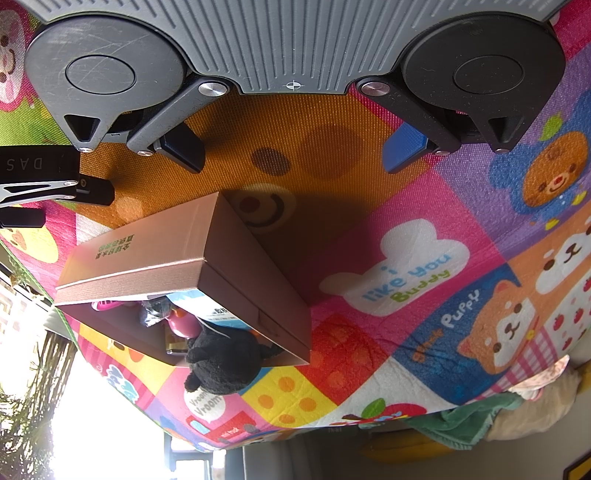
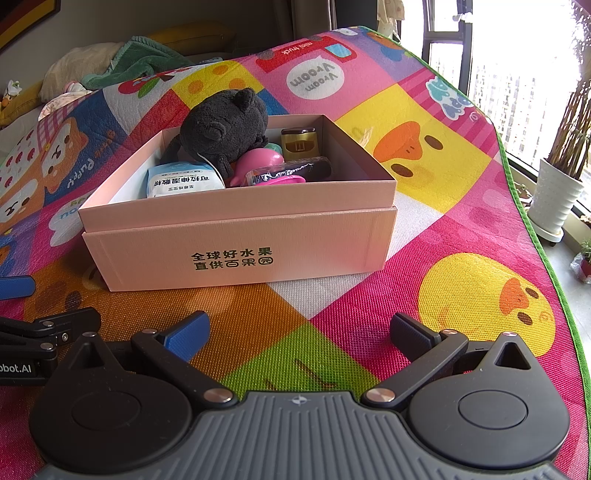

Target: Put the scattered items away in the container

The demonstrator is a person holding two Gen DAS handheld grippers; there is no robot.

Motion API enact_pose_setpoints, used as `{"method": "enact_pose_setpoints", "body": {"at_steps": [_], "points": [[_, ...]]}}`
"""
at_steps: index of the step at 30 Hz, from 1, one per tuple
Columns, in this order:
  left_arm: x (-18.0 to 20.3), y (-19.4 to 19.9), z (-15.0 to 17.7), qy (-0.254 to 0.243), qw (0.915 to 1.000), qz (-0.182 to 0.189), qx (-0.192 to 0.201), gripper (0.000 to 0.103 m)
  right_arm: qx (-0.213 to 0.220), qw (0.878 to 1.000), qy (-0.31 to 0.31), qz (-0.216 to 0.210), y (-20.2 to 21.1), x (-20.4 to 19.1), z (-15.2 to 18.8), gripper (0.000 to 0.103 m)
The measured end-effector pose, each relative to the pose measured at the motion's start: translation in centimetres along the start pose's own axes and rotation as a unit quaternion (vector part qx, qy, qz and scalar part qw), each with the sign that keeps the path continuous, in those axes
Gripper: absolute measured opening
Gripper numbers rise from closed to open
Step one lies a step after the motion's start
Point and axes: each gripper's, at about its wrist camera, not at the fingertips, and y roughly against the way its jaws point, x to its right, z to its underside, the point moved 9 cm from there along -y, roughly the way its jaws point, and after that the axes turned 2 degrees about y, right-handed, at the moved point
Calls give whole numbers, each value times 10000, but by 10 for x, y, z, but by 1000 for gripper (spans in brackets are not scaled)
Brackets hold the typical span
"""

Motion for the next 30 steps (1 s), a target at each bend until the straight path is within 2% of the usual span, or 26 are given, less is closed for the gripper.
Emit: {"method": "enact_pose_setpoints", "body": {"at_steps": [10, 15, 19, 30], "points": [[2, 0, -2, 0, 10000, -49, 13, 103, 2, 10000, -7, -4, 0, 0, 0, 103], [-5, 0, -5, 472, 9989, 12, -67, 103, 1, 10000, 0, 4, 0, 0, 0, 103], [3, -1, -3, 136, 9995, -204, -177, 103, 1, 10000, -2, 2, 0, 0, 0, 103], [0, 1, -1, 176, 9997, -37, -141, 103, 0, 10000, -1, 2, 0, 0, 0, 103]]}}
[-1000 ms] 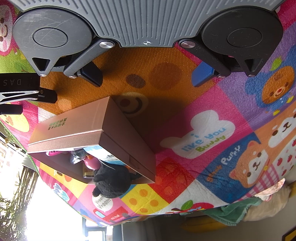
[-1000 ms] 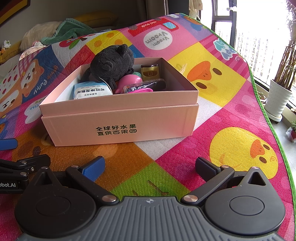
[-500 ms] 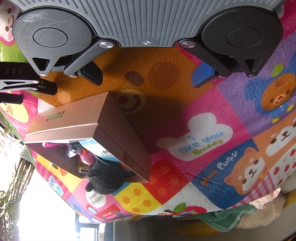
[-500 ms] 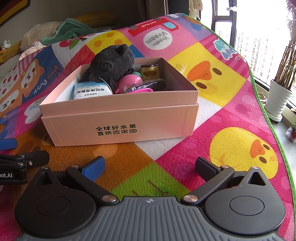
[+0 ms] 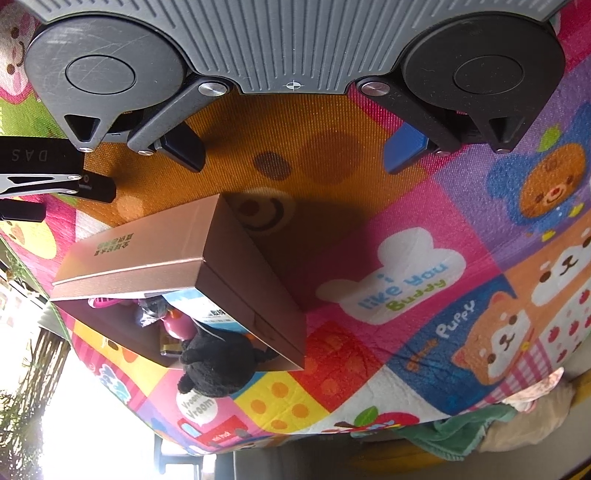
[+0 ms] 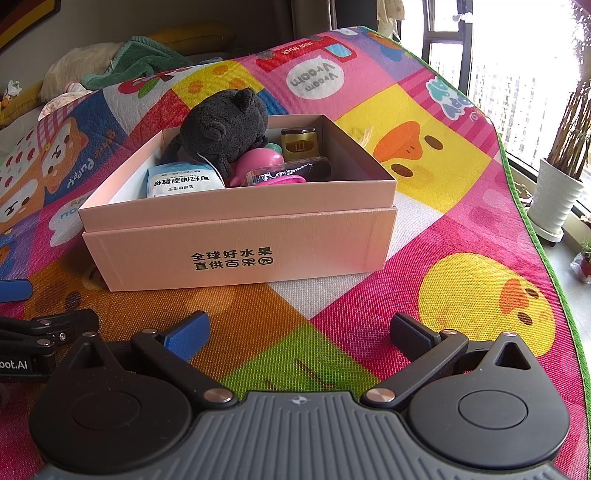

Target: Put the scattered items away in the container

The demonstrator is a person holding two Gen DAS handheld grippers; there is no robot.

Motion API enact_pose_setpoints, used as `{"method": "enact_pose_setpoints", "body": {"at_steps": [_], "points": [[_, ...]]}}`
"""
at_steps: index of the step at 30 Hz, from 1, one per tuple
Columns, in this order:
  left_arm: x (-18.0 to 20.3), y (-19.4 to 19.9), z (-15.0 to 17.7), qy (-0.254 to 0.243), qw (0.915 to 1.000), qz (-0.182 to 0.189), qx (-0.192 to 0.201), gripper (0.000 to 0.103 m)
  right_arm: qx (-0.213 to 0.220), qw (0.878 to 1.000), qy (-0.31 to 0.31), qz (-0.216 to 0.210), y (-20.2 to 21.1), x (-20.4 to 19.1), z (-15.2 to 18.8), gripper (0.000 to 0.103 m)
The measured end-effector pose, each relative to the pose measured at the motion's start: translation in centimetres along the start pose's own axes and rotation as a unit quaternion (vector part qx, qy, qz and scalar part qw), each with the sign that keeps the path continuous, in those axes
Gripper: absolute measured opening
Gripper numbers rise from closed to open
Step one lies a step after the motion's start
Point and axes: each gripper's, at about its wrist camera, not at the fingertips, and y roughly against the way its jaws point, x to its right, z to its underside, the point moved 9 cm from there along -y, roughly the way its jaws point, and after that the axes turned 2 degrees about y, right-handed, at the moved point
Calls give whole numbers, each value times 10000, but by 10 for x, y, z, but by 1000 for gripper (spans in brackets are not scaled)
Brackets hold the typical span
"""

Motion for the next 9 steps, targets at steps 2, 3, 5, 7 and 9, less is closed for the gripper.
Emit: {"method": "enact_pose_setpoints", "body": {"at_steps": [2, 3, 5, 7, 9], "points": [[-1, 0, 0, 49, 10000, 35, 22, 103, 0, 10000, -3, -2, 0, 0, 0, 103], [-1, 1, 0, 65, 10000, 45, 30, 103, 0, 10000, -2, -2, 0, 0, 0, 103], [-1, 1, 0, 76, 10000, 42, 31, 103, 0, 10000, -1, -1, 0, 0, 0, 103], [0, 0, 0, 30, 10000, -1, 12, 103, 0, 10000, -1, -1, 0, 0, 0, 103], [1, -1, 0, -9, 10000, -36, -4, 103, 0, 10000, -1, -1, 0, 0, 0, 103]]}}
